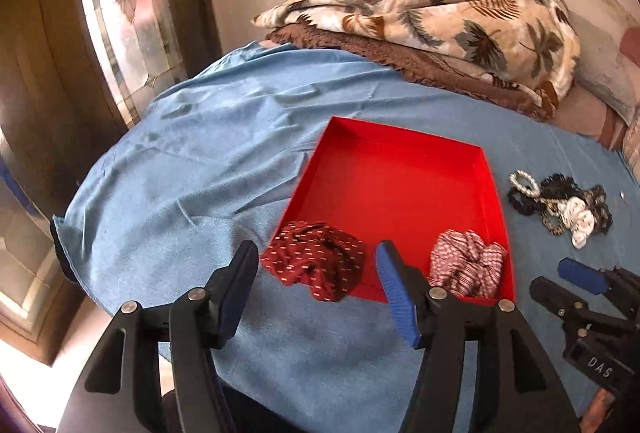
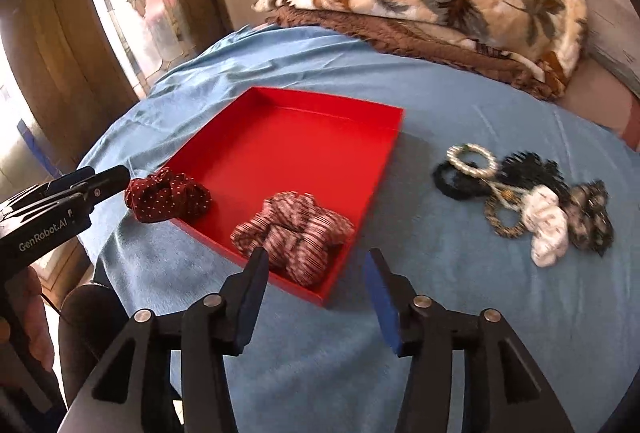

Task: Organize jewelry
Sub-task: 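Withdraw both tools from the tray toward the remaining pile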

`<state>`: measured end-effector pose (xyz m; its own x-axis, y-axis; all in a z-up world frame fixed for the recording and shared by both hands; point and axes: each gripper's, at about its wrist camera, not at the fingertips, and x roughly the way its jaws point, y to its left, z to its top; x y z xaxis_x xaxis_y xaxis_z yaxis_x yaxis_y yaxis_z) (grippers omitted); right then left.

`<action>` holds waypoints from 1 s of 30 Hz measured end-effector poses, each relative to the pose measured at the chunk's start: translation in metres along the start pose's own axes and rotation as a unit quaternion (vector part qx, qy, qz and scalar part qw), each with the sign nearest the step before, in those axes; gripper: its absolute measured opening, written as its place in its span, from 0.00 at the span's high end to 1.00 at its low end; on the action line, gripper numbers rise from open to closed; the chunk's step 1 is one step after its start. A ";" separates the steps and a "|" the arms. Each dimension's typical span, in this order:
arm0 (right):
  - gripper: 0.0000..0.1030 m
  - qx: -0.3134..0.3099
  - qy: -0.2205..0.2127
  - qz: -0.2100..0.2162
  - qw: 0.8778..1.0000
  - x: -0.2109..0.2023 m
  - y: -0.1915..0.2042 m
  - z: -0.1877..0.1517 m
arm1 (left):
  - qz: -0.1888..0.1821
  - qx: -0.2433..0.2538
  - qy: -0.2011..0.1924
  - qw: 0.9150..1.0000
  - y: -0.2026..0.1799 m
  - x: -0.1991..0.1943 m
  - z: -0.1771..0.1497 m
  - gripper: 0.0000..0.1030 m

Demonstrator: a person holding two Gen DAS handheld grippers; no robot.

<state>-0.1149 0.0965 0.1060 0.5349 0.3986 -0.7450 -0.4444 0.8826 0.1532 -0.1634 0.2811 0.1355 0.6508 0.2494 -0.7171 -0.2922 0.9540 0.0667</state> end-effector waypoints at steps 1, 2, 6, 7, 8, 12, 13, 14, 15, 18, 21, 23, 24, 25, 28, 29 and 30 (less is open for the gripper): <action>0.46 0.006 -0.002 -0.003 1.000 -0.003 -0.005 -0.003 | -0.001 0.006 -0.001 1.000 -0.004 -0.002 -0.001 0.40; 0.46 0.012 -0.003 -0.005 1.000 -0.007 -0.009 -0.006 | -0.004 0.014 -0.002 1.000 -0.010 -0.004 -0.001 0.40; 0.41 0.039 -0.006 -0.016 0.999 -0.017 -0.029 -0.017 | -0.011 0.042 0.000 0.999 -0.031 -0.008 -0.004 0.39; 0.41 0.044 -0.006 -0.018 0.999 -0.018 -0.033 -0.019 | -0.012 0.048 0.001 0.999 -0.036 -0.008 -0.005 0.39; 0.41 0.051 -0.006 -0.020 0.998 -0.020 -0.038 -0.022 | -0.013 0.053 0.002 0.998 -0.040 -0.009 -0.005 0.39; 0.41 0.075 -0.008 -0.024 0.997 -0.025 -0.056 -0.027 | -0.019 0.078 0.007 0.997 -0.059 -0.010 -0.008 0.38; 0.41 0.080 -0.009 -0.025 0.996 -0.026 -0.059 -0.029 | -0.021 0.081 0.008 0.996 -0.061 -0.010 -0.009 0.38; 0.41 0.085 -0.010 -0.026 0.996 -0.028 -0.063 -0.030 | -0.023 0.086 0.009 0.996 -0.065 -0.010 -0.010 0.38; 0.40 0.088 -0.011 -0.027 0.996 -0.029 -0.066 -0.031 | -0.025 0.089 0.010 0.996 -0.068 -0.011 -0.011 0.37; 0.39 0.098 -0.012 -0.033 0.995 -0.031 -0.074 -0.034 | -0.026 0.097 0.012 0.995 -0.075 -0.011 -0.010 0.37; 0.38 0.109 -0.013 -0.034 0.993 -0.033 -0.082 -0.038 | -0.026 0.106 0.016 0.994 -0.083 -0.010 -0.011 0.37; 0.38 0.116 -0.014 -0.036 0.992 -0.034 -0.088 -0.041 | -0.027 0.112 0.018 0.993 -0.088 -0.010 -0.012 0.37; 0.38 0.119 -0.015 -0.036 0.992 -0.035 -0.091 -0.042 | -0.028 0.115 0.019 0.993 -0.091 -0.010 -0.012 0.37; 0.38 0.123 -0.016 -0.037 0.992 -0.036 -0.094 -0.043 | -0.028 0.118 0.020 0.992 -0.093 -0.010 -0.013 0.37; 0.38 0.135 -0.019 -0.040 0.990 -0.038 -0.104 -0.047 | -0.029 0.129 0.022 0.991 -0.102 -0.010 -0.015 0.37; 0.38 0.139 -0.020 -0.042 0.989 -0.039 -0.108 -0.048 | -0.029 0.132 0.023 0.991 -0.105 -0.011 -0.016 0.37; 0.38 0.142 -0.021 -0.043 0.989 -0.040 -0.111 -0.050 | -0.029 0.137 0.024 0.990 -0.109 -0.010 -0.016 0.36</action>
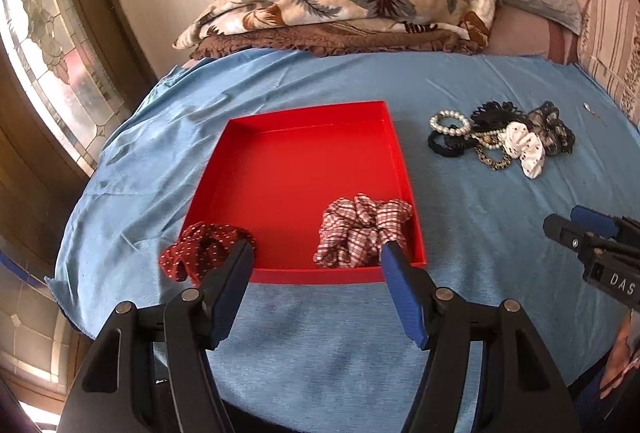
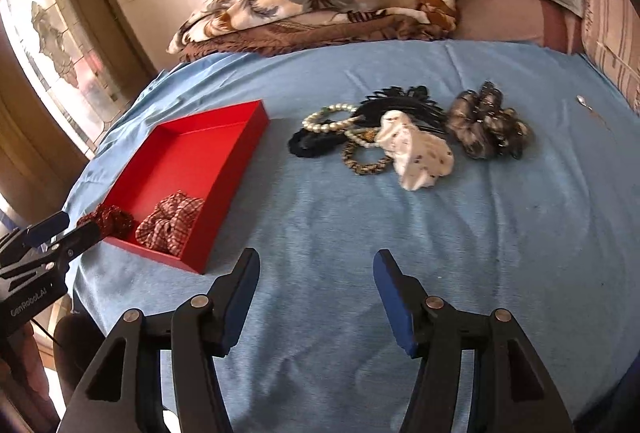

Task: Organize jewelry
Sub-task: 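Withdraw both tools from the tray toward the remaining pile, then grasp the white cherry-print scrunchie with the left tool while the right grasps the grey sheer scrunchie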

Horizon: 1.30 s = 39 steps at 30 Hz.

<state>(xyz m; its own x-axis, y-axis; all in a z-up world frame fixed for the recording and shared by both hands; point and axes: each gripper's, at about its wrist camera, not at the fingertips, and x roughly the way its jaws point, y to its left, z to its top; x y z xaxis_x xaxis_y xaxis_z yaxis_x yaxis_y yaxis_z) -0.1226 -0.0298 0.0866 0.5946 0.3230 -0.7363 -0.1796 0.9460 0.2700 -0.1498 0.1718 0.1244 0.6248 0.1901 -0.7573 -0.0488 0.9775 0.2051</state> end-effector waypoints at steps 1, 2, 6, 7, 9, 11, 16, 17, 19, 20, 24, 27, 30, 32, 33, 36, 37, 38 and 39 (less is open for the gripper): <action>0.37 0.004 -0.001 -0.002 1.000 -0.001 -0.005 0.001 | -0.001 0.004 0.001 1.000 -0.003 0.000 0.001 0.36; 0.37 0.009 -0.003 -0.005 1.000 -0.001 -0.010 0.000 | -0.001 0.006 0.002 1.000 -0.005 0.001 0.001 0.36; 0.36 0.032 -0.004 -0.011 0.999 -0.002 -0.031 -0.003 | -0.005 0.024 0.007 1.000 -0.020 0.004 0.002 0.36; 0.36 0.037 -0.004 -0.013 0.999 -0.002 -0.036 -0.003 | -0.006 0.029 0.008 1.000 -0.023 0.005 0.002 0.36; 0.36 0.046 -0.006 -0.019 0.999 -0.003 -0.047 -0.004 | -0.010 0.036 0.012 0.999 -0.030 0.006 0.003 0.36; 0.36 0.051 -0.008 -0.023 0.998 -0.003 -0.057 -0.004 | -0.017 0.040 0.014 0.999 -0.036 0.008 0.005 0.36; 0.36 0.066 -0.013 -0.049 0.997 -0.004 -0.089 -0.005 | -0.066 0.041 0.022 0.997 -0.056 0.016 0.018 0.36; 0.36 0.071 -0.014 -0.054 0.996 -0.004 -0.096 -0.004 | -0.073 0.041 0.024 0.996 -0.061 0.019 0.021 0.36; 0.36 0.079 -0.017 -0.061 0.995 -0.004 -0.110 -0.002 | -0.094 0.043 0.028 0.994 -0.075 0.026 0.029 0.36; 0.36 0.082 -0.020 -0.064 0.994 -0.003 -0.116 -0.001 | -0.102 0.044 0.029 0.993 -0.081 0.029 0.032 0.36; 0.36 0.087 -0.032 -0.072 0.993 0.000 -0.138 0.010 | -0.147 0.042 0.037 0.988 -0.114 0.048 0.051 0.36; 0.36 0.096 -0.043 -0.068 0.992 0.005 -0.154 0.023 | -0.181 0.031 0.048 0.982 -0.137 0.064 0.064 0.36; 0.36 0.109 -0.056 -0.059 0.991 0.013 -0.171 0.041 | -0.199 0.024 0.061 0.978 -0.158 0.082 0.077 0.36; 0.36 0.119 -0.063 -0.047 0.990 0.021 -0.181 0.055 | -0.203 0.022 0.061 0.977 -0.168 0.091 0.083 0.36; 0.36 0.122 -0.066 -0.041 0.990 0.025 -0.186 0.061 | -0.204 0.023 0.061 0.977 -0.175 0.098 0.088 0.36; 0.36 0.126 -0.067 -0.025 0.989 0.040 -0.196 0.076 | -0.202 0.025 0.064 0.977 -0.187 0.114 0.097 0.36; 0.36 0.129 -0.066 -0.019 0.989 0.045 -0.199 0.079 | -0.203 0.024 0.065 0.977 -0.190 0.118 0.099 0.36; 0.36 0.132 -0.064 -0.009 0.989 0.050 -0.202 0.082 | -0.206 0.021 0.067 0.976 -0.192 0.123 0.102 0.36; 0.36 0.135 -0.062 0.000 0.989 0.053 -0.204 0.084 | -0.208 0.019 0.068 0.976 -0.194 0.127 0.104 0.36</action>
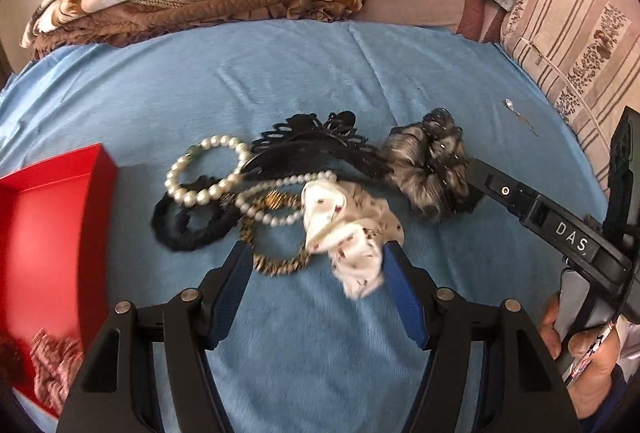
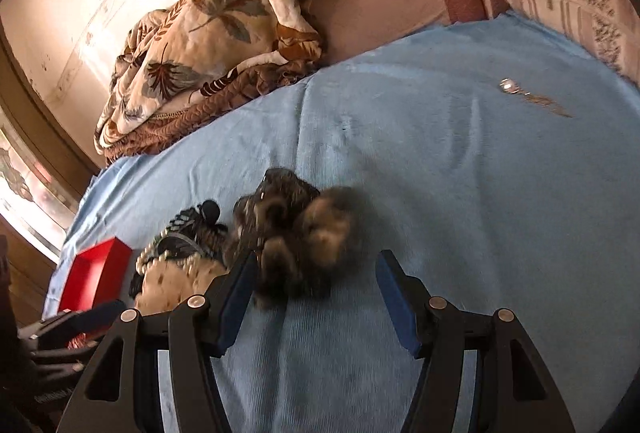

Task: Organize jewelry
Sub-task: 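Grasp the white cherry-print scrunchie with the left tool while the right grasps the grey sheer scrunchie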

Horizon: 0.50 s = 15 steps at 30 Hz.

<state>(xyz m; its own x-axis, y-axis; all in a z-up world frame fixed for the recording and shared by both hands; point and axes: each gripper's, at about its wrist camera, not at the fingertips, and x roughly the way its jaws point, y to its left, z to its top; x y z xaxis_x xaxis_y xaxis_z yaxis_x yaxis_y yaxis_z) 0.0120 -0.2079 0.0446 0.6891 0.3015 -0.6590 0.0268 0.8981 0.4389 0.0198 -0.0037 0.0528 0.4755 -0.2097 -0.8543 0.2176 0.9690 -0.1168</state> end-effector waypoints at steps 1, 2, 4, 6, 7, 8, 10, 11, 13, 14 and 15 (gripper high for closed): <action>0.36 0.004 0.004 0.011 1.000 0.005 -0.001 0.003 | -0.003 -0.002 0.000 1.000 0.000 0.003 0.001 0.36; 0.36 0.006 0.007 0.021 1.000 0.009 -0.001 0.005 | -0.006 -0.005 0.000 1.000 0.000 0.005 0.002 0.36; 0.36 0.003 0.010 0.030 0.999 0.014 0.001 0.009 | -0.012 -0.010 -0.001 1.000 -0.001 0.009 0.004 0.36; 0.36 -0.005 0.011 0.033 0.999 0.018 0.004 0.011 | -0.017 -0.011 -0.001 1.000 -0.003 0.013 0.005 0.36; 0.36 -0.008 0.012 0.034 0.999 0.020 0.004 0.011 | -0.018 -0.010 0.000 1.000 -0.004 0.015 0.006 0.36; 0.36 -0.010 0.013 0.034 0.999 0.022 0.004 0.012 | -0.020 -0.010 0.002 1.000 -0.006 0.017 0.005 0.36; 0.36 -0.013 0.017 0.034 0.999 0.027 0.005 0.012 | -0.026 -0.008 0.006 1.000 -0.009 0.021 0.005 0.37; 0.36 -0.014 0.018 0.033 0.999 0.029 0.006 0.012 | -0.028 -0.007 0.007 1.000 -0.011 0.023 0.004 0.44; 0.41 -0.016 0.022 0.033 0.999 0.034 0.006 0.013 | -0.028 -0.001 0.012 1.000 -0.015 0.025 0.003 0.64; 0.45 -0.018 0.024 0.033 0.999 0.036 0.006 0.013 | -0.027 0.001 0.014 1.000 -0.016 0.026 0.002 0.74; 0.55 -0.019 0.026 0.035 0.999 0.038 0.007 0.013 | -0.028 0.002 0.015 0.999 -0.017 0.026 0.001 0.78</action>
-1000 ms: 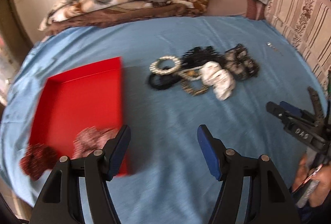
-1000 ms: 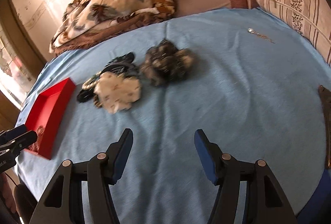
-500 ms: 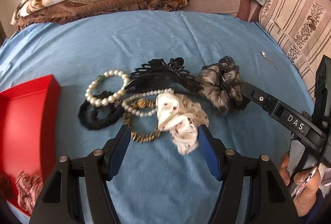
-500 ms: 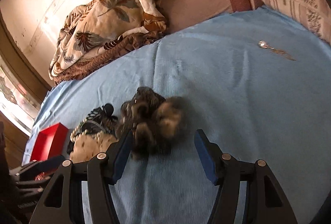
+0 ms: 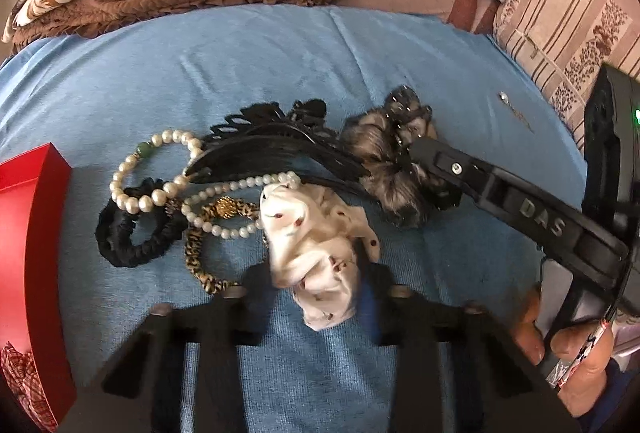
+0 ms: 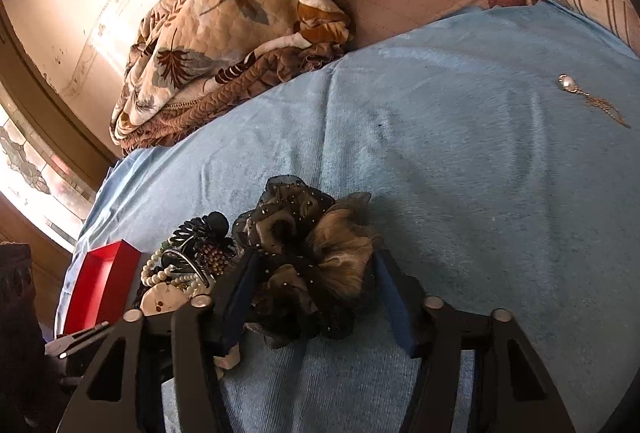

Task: Organize jewelry
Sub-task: 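Grasp the white cherry-print scrunchie with the left tool while the right grasps the grey sheer scrunchie, then carry both scrunchies into the red tray and open both tools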

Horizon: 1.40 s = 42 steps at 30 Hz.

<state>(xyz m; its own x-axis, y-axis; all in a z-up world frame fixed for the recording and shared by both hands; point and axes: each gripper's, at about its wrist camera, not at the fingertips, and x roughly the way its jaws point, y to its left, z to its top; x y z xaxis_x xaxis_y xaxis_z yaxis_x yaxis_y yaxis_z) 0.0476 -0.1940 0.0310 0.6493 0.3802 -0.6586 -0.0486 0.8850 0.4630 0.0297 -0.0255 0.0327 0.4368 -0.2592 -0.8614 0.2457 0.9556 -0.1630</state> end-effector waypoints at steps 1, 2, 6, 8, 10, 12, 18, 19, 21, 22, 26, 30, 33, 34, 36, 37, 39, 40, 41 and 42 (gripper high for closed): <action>0.67 0.000 0.002 0.003 1.000 0.001 0.000 0.000 | -0.001 0.000 -0.001 1.000 0.000 -0.001 0.000 0.83; 0.71 -0.001 0.004 0.007 1.000 0.001 0.001 0.001 | -0.003 -0.001 -0.003 1.000 0.000 -0.003 -0.001 0.84; 0.86 -0.008 -0.004 0.018 1.000 -0.007 0.008 0.002 | -0.012 -0.004 -0.016 1.000 -0.001 -0.018 -0.001 0.86; 0.87 -0.008 -0.013 0.021 1.000 -0.013 0.010 0.003 | -0.013 -0.004 -0.021 1.000 -0.002 -0.027 -0.002 0.86; 0.89 -0.008 -0.020 0.023 0.999 -0.020 0.012 0.004 | -0.010 0.001 -0.028 1.000 -0.004 -0.037 -0.004 0.86; 0.89 -0.011 -0.029 0.017 0.999 -0.026 0.015 0.004 | -0.005 0.008 -0.035 0.999 -0.006 -0.047 -0.008 0.86; 0.89 -0.006 -0.050 -0.004 0.999 -0.048 0.017 -0.007 | 0.007 0.017 -0.052 0.998 -0.002 -0.083 -0.024 0.86; 0.89 -0.006 -0.057 -0.012 0.998 -0.053 0.018 -0.010 | 0.008 0.016 -0.052 0.998 -0.001 -0.086 -0.027 0.86; 0.89 -0.005 -0.069 -0.023 0.997 -0.064 0.021 -0.017 | 0.010 0.011 -0.055 0.998 0.006 -0.098 -0.036 0.86; 0.89 -0.004 -0.073 -0.027 0.997 -0.070 0.023 -0.021 | 0.011 0.009 -0.055 0.998 0.009 -0.103 -0.040 0.86; 0.89 0.008 -0.075 -0.037 0.996 -0.090 0.026 -0.046 | 0.023 -0.003 -0.061 0.998 0.028 -0.122 -0.058 0.86; 0.89 0.000 -0.071 -0.052 0.996 -0.112 0.032 -0.066 | 0.034 -0.019 -0.069 0.997 0.051 -0.141 -0.074 0.86; 0.89 -0.020 -0.070 -0.062 0.995 -0.128 0.043 -0.072 | 0.042 -0.037 -0.079 0.995 0.072 -0.155 -0.083 0.86; 0.89 -0.024 -0.070 -0.063 0.995 -0.131 0.046 -0.072 | 0.044 -0.046 -0.084 0.994 0.081 -0.161 -0.086 0.86; 0.89 -0.036 -0.072 -0.061 0.995 -0.139 0.058 -0.070 | 0.049 -0.063 -0.093 0.992 0.099 -0.171 -0.092 0.86; 0.89 -0.043 -0.072 -0.059 0.995 -0.142 0.064 -0.069 | 0.052 -0.072 -0.097 0.991 0.107 -0.175 -0.094 0.86; 0.89 -0.059 -0.071 -0.050 0.994 -0.145 0.082 -0.064 | 0.058 -0.088 -0.105 0.989 0.125 -0.182 -0.096 0.86; 0.89 -0.065 -0.070 -0.045 0.994 -0.144 0.091 -0.062 | 0.061 -0.097 -0.108 0.987 0.134 -0.185 -0.097 0.86; 0.89 -0.072 -0.067 -0.037 0.994 -0.142 0.101 -0.060 | 0.064 -0.105 -0.112 0.986 0.144 -0.188 -0.097 0.86; 0.89 -0.078 -0.064 -0.031 0.994 -0.140 0.110 -0.058 | 0.066 -0.114 -0.116 0.985 0.155 -0.191 -0.098 0.86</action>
<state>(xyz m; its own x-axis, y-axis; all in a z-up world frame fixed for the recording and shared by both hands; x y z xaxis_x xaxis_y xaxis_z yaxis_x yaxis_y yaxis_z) -0.0931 -0.1344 0.1396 0.7453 0.2957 -0.5976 -0.1169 0.9404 0.3195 -0.1001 0.1862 0.1252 0.6440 -0.1298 -0.7540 -0.0156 0.9831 -0.1826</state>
